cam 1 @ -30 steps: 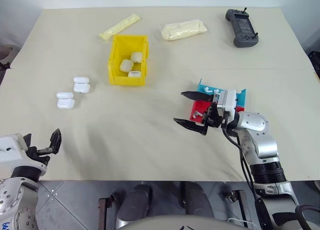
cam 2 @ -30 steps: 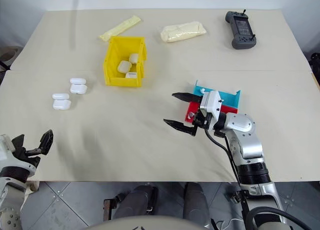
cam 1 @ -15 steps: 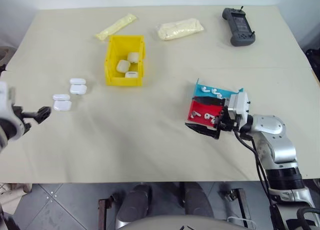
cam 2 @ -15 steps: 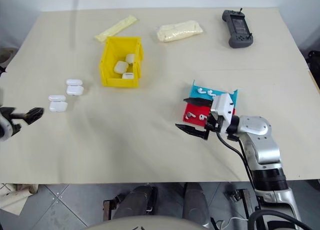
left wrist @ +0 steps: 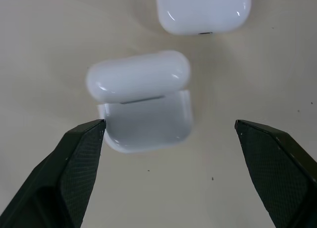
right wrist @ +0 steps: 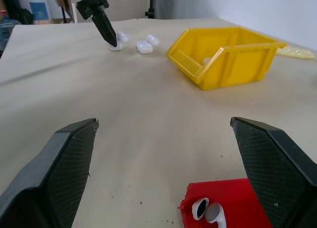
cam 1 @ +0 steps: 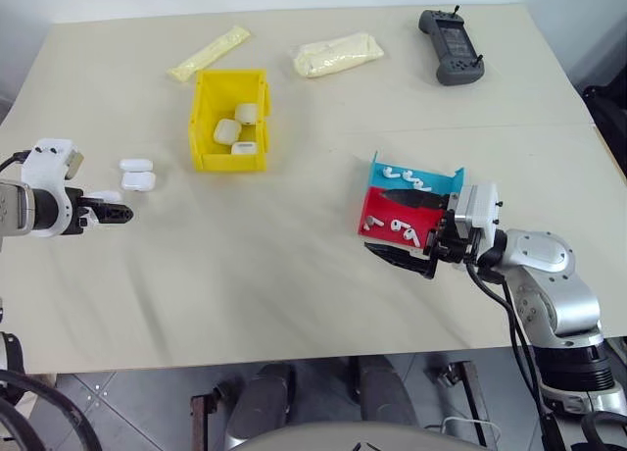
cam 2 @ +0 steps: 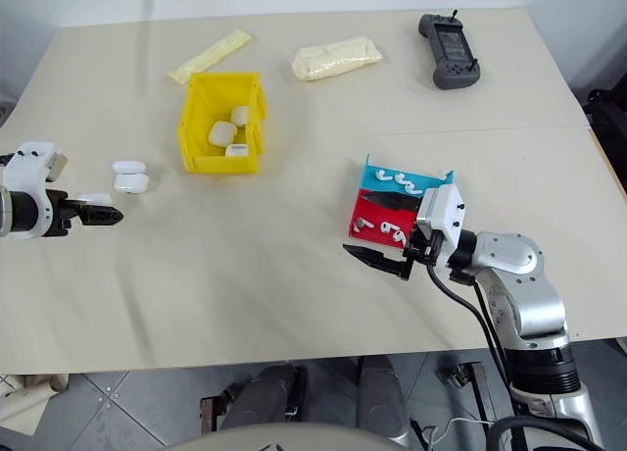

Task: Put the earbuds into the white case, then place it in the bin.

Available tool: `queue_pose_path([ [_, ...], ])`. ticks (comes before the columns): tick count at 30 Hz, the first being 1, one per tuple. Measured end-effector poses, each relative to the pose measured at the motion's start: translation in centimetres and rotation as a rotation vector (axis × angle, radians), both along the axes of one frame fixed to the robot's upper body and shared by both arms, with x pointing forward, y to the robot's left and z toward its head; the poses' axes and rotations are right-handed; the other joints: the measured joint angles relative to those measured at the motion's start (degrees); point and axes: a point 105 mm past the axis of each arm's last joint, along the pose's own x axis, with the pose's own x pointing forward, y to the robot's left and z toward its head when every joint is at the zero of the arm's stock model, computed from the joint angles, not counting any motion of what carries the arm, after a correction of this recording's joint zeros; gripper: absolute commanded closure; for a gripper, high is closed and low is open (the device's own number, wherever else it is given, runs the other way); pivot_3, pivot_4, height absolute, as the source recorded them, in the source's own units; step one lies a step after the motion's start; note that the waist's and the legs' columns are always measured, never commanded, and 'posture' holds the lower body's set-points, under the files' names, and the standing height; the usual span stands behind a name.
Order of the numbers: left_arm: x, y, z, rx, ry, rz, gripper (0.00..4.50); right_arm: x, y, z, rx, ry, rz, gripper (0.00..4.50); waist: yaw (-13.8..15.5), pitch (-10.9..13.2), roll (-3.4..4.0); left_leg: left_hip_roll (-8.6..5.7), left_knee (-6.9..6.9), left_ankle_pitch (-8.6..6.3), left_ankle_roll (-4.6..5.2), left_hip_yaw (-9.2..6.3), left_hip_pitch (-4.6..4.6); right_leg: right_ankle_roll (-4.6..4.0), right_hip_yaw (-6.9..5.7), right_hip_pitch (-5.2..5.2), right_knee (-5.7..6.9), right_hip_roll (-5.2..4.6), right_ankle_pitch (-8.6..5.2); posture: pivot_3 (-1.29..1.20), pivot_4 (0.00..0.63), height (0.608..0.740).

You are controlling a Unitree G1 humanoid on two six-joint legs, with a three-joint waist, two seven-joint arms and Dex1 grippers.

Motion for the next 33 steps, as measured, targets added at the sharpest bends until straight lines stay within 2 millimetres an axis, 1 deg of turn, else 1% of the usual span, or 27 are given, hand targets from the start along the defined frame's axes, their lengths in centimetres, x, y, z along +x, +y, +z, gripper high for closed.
queue_pose_path([
  [5, 0.4, -0.1, -1.3, -0.007, 0.037, 0.01, 0.05, 0.0, -0.1, -0.1, 0.006, 0.001, -0.023, 0.0, 0.01, -0.01, -0.02, -0.02, 0.1, 0.0, 0.01, 0.0, -0.03, 0.01, 0.0, 0.01, 0.02, -0.01, 0.01, 0.0, 0.15, 0.74],
  [10, 0.6, 0.0, -0.8, 0.008, 0.029, 0.011, 0.05, 0.2, -0.1, 0.0, 0.011, -0.002, -0.035, 0.0, 0.0, -0.01, -0.02, -0.02, 0.1, 0.0, 0.01, 0.0, -0.03, 0.01, 0.01, 0.01, 0.04, -0.02, 0.01, 0.0, 0.15, 0.74],
  [15, 0.5, 0.2, -0.9, 0.009, 0.039, 0.021, 0.05, 0.2, -0.1, 0.1, 0.017, -0.009, -0.039, 0.0, -0.02, -0.01, -0.02, -0.02, 0.1, 0.0, 0.01, 0.0, -0.03, 0.01, 0.01, 0.0, 0.07, -0.01, 0.01, 0.0, 0.15, 0.74],
  [18, 0.0, 0.4, -1.4, -0.002, 0.064, 0.037, 0.64, 0.3, 0.0, 0.1, 0.019, -0.012, -0.042, 0.0, -0.04, -0.01, -0.02, -0.02, 0.1, 0.0, 0.01, 0.0, -0.03, 0.01, 0.01, -0.02, 0.09, -0.01, 0.01, 0.0, 0.15, 0.74],
  [22, -0.3, 0.5, -1.6, -0.016, 0.073, 0.049, 1.94, 0.3, 0.1, 0.3, 0.023, -0.02, -0.041, 0.0, -0.1, -0.01, -0.02, -0.02, 0.11, 0.0, 0.01, 0.0, -0.03, 0.01, 0.01, -0.02, 0.1, -0.01, 0.01, 0.0, 0.15, 0.74],
  [25, -0.5, 0.6, -1.7, -0.022, 0.075, 0.057, 2.81, 0.4, 0.1, 0.2, 0.023, -0.02, -0.042, 0.0, -0.1, -0.01, -0.02, -0.03, 0.12, 0.0, 0.01, 0.0, -0.03, 0.01, 0.01, -0.02, 0.11, -0.03, 0.01, 0.0, 0.15, 0.74],
  [30, -0.6, 0.8, -1.7, -0.028, 0.039, 0.054, 2.81, 0.4, 0.2, 0.1, 0.029, -0.019, -0.043, 0.0, -0.12, -0.01, -0.02, -0.03, 0.14, 0.0, 0.01, 0.0, -0.02, 0.01, 0.01, -0.02, 0.13, -0.03, 0.01, 0.0, 0.15, 0.74],
  [33, -1.0, 1.4, -1.9, -0.03, -0.006, 0.067, 2.81, 0.4, 0.3, 0.0, 0.029, -0.02, -0.04, 0.0, -0.13, -0.01, -0.02, -0.01, 0.13, 0.0, 0.01, 0.0, -0.03, 0.01, 0.01, -0.02, 0.12, -0.03, 0.01, 0.0, 0.15, 0.74],
])
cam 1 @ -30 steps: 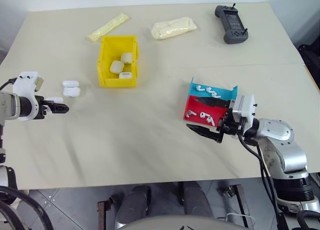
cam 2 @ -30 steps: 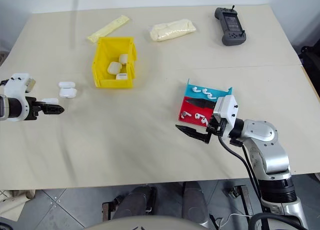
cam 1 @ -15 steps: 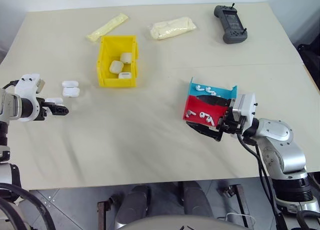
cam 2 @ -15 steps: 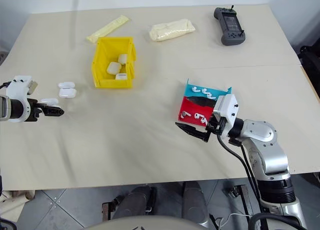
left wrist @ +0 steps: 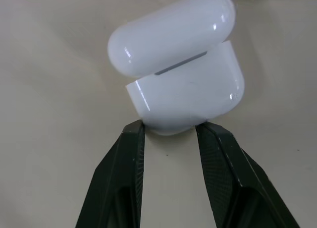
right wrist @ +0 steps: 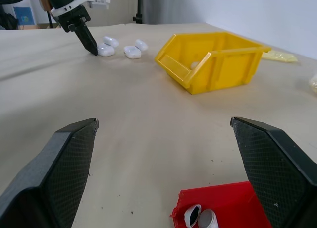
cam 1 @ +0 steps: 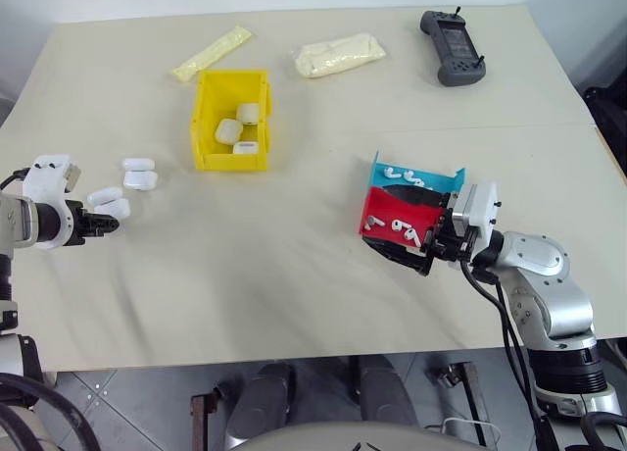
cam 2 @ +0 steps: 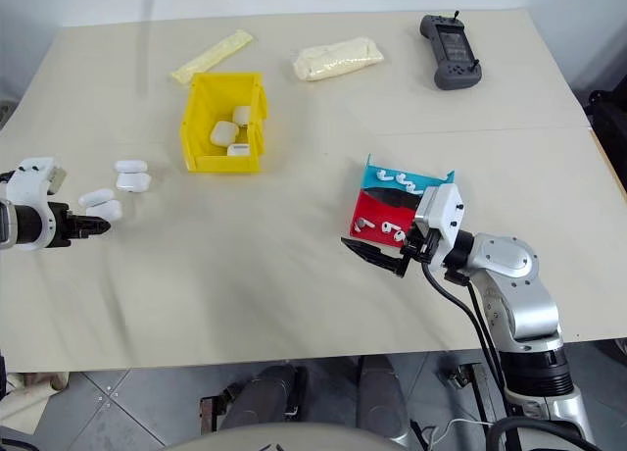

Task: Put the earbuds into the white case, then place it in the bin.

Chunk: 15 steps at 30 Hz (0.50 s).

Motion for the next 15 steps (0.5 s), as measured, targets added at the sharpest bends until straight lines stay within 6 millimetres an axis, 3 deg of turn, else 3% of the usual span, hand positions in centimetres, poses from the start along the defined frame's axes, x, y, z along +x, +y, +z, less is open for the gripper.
queue_pose_path([
  [4, -1.0, 0.5, -0.4, 0.017, -0.019, 0.004, 2.81, 0.0, 0.1, -0.1, -0.003, 0.004, 0.009, 0.0, -0.08, 0.0, 0.0, 0.0, -0.02, 0.0, 0.0, 0.03, 0.01, 0.0, -0.01, -0.03, 0.04, -0.02, 0.0, 0.0, 0.15, 0.74],
  [5, -1.1, 0.4, -0.5, 0.02, -0.02, -0.003, 2.64, 0.0, 0.0, -0.2, -0.004, 0.007, 0.011, 0.0, -0.06, 0.0, 0.0, 0.01, -0.01, 0.0, 0.0, 0.03, 0.01, 0.0, -0.01, -0.02, 0.02, -0.02, 0.0, 0.0, 0.15, 0.74],
  [10, -1.3, -0.1, -0.2, 0.019, -0.015, -0.012, 1.29, 0.2, 0.1, -0.3, -0.007, 0.014, 0.021, 0.0, 0.26, -0.01, -0.02, -0.03, 0.04, -0.01, 0.01, 0.02, 0.01, 0.0, -0.01, 0.05, 0.01, -0.05, 0.0, 0.0, 0.15, 0.74],
  [13, -0.9, -0.5, 1.0, -0.011, -0.012, 0.014, 0.28, 0.3, 0.1, -0.3, -0.01, 0.015, 0.026, 0.0, 0.68, -0.02, -0.05, -0.04, 0.07, -0.01, 0.02, 0.01, 0.0, 0.0, -0.02, 0.04, 0.02, -0.04, 0.0, 0.0, 0.15, 0.74],
  [15, -0.7, -0.8, 1.8, -0.017, -0.009, 0.018, 0.02, 0.3, 0.1, -0.3, -0.011, 0.015, 0.028, 0.0, 0.77, -0.03, -0.05, -0.05, 0.07, -0.01, 0.02, 0.03, 0.02, 0.0, 0.0, 0.04, 0.04, -0.05, 0.0, 0.0, 0.15, 0.74],
])
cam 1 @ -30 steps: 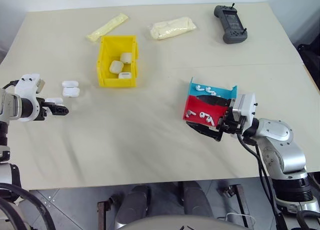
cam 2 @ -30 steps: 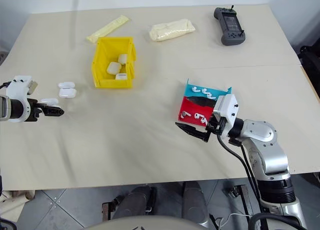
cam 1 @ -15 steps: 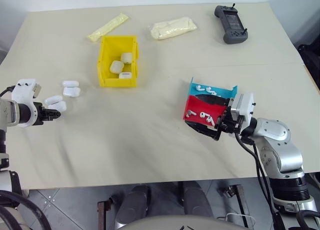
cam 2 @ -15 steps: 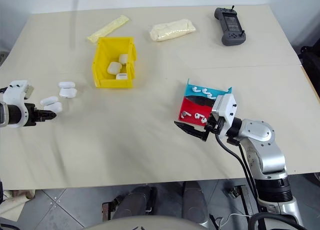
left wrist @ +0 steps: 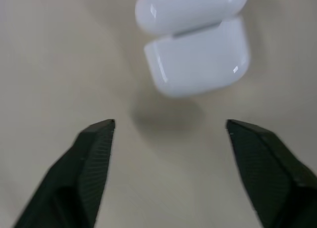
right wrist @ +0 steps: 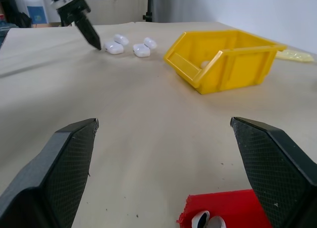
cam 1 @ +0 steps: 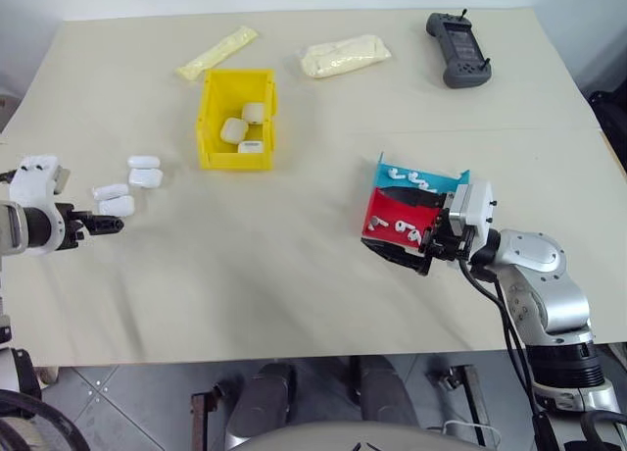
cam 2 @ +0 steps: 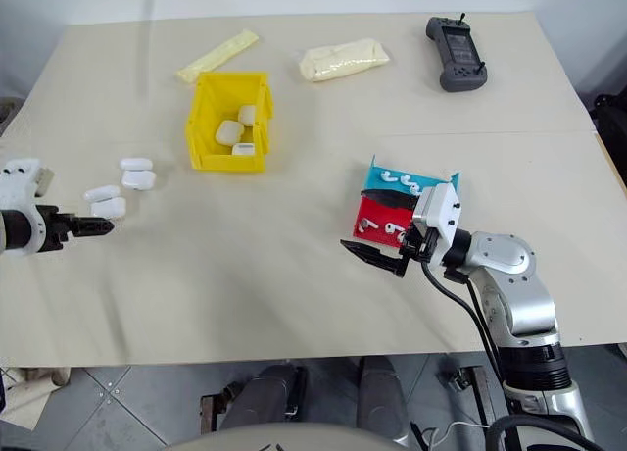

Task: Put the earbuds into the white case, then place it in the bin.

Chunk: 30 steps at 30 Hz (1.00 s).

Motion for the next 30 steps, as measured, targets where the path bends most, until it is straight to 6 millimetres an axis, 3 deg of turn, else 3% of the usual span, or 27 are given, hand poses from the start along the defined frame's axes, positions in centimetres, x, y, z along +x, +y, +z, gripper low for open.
queue_pose_path([
  [5, 0.8, -0.5, 0.7, -0.019, 0.01, -0.006, 0.02, 0.0, 0.1, -0.1, -0.002, 0.004, 0.002, 0.0, 0.23, 0.0, 0.0, 0.01, 0.0, 0.0, 0.0, 0.02, 0.0, 0.0, 0.0, -0.04, 0.04, 0.02, 0.0, 0.0, 0.15, 0.74],
  [13, 2.1, -0.1, 0.0, 0.006, 0.035, -0.002, 0.02, 0.0, 0.3, -0.3, 0.0, 0.004, 0.004, 0.0, 0.3, -0.01, -0.02, -0.01, 0.01, 0.0, 0.0, 0.06, 0.0, 0.0, -0.02, -0.1, 0.11, 0.0, 0.0, 0.0, 0.15, 0.74],
  [21, 2.7, -0.7, -1.1, -0.007, 0.077, 0.012, 0.02, 0.0, 0.2, -0.5, 0.005, 0.001, -0.007, 0.0, 0.32, -0.02, -0.04, -0.03, 0.04, 0.0, 0.0, 0.13, -0.01, 0.0, -0.05, -0.27, 0.35, -0.02, 0.0, 0.0, 0.15, 0.74],
  [30, 3.8, -1.3, -1.0, -0.031, 0.038, 0.048, 0.02, -0.1, 0.5, -0.5, 0.02, 0.0, -0.004, 0.0, 0.32, -0.03, -0.06, -0.03, 0.05, 0.0, 0.0, 0.24, -0.01, 0.0, -0.05, -0.31, 0.38, -0.05, 0.0, 0.0, 0.15, 0.74],
])
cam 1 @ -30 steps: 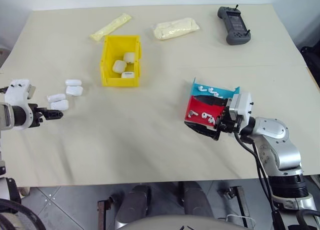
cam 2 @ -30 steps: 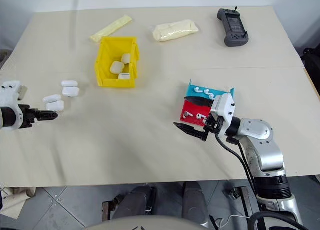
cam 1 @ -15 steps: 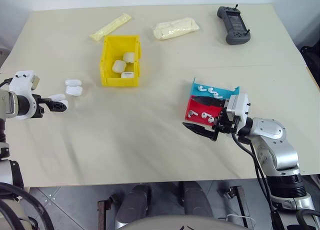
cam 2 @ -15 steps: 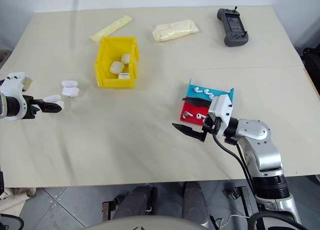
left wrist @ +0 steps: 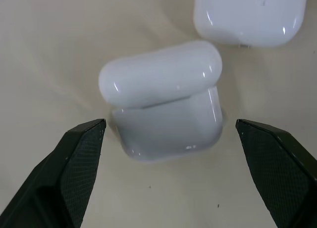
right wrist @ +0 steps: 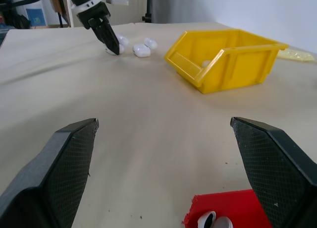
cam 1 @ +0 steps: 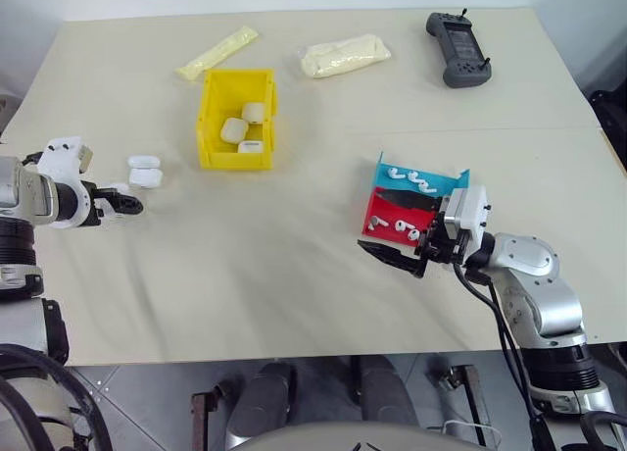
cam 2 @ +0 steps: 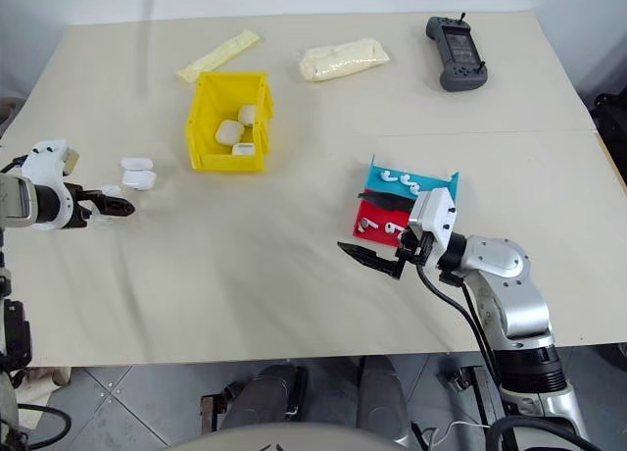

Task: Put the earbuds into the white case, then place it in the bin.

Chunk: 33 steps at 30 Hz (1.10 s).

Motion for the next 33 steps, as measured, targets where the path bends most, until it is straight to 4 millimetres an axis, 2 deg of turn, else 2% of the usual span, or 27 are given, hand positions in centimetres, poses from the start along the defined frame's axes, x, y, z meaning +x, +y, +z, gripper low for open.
queue_pose_path([
  [13, 0.0, 0.1, -0.1, -0.02, -0.005, 0.06, 0.02, 0.0, 0.3, 0.1, 0.019, -0.018, -0.007, 0.0, -0.03, -0.01, -0.01, 0.01, 0.0, 0.0, 0.0, 0.13, 0.0, 0.0, -0.02, -0.18, 0.24, -0.03, 0.0, 0.0, 0.15, 0.74],
  [16, -0.1, 0.1, -0.1, -0.02, 0.001, 0.061, 0.58, 0.0, 0.3, -0.2, 0.018, -0.013, -0.015, 0.0, -0.03, -0.01, -0.01, 0.0, 0.0, 0.0, 0.0, 0.18, 0.0, 0.0, -0.02, -0.19, 0.24, -0.05, 0.0, 0.0, 0.15, 0.74],
  [19, -0.4, 0.0, -0.3, -0.006, 0.015, 0.051, 1.48, 0.1, 0.3, -0.1, 0.024, -0.017, -0.021, 0.0, -0.05, -0.01, -0.01, 0.0, 0.0, 0.0, 0.0, 0.19, 0.01, 0.0, -0.02, -0.2, 0.25, -0.06, 0.0, 0.0, 0.15, 0.74],
  [26, -1.7, 0.3, -0.5, -0.005, 0.036, 0.033, 1.48, 0.1, 0.4, -0.1, 0.031, -0.028, -0.027, 0.0, -0.14, -0.01, -0.01, 0.02, -0.01, 0.0, 0.0, 0.2, 0.02, 0.0, -0.01, -0.22, 0.27, -0.05, 0.0, 0.0, 0.15, 0.74],
  [29, -2.0, 0.0, -0.3, -0.067, -0.046, -0.006, 1.48, 0.1, 0.3, -0.3, 0.028, -0.022, -0.029, 0.0, -0.36, -0.01, -0.01, 0.05, -0.03, 0.0, 0.0, 0.22, 0.02, 0.0, -0.02, -0.24, 0.27, -0.05, 0.0, 0.0, 0.15, 0.74],
  [33, -2.2, -1.6, 1.9, -0.121, -0.336, -0.203, 1.48, 0.2, 0.1, -0.6, 0.017, -0.008, -0.027, 0.0, -0.67, -0.01, -0.01, 0.09, -0.01, -0.02, -0.01, 0.26, 0.0, -0.06, -0.06, -0.23, 0.18, -0.09, 0.03, 0.0, 0.15, 0.74],
])
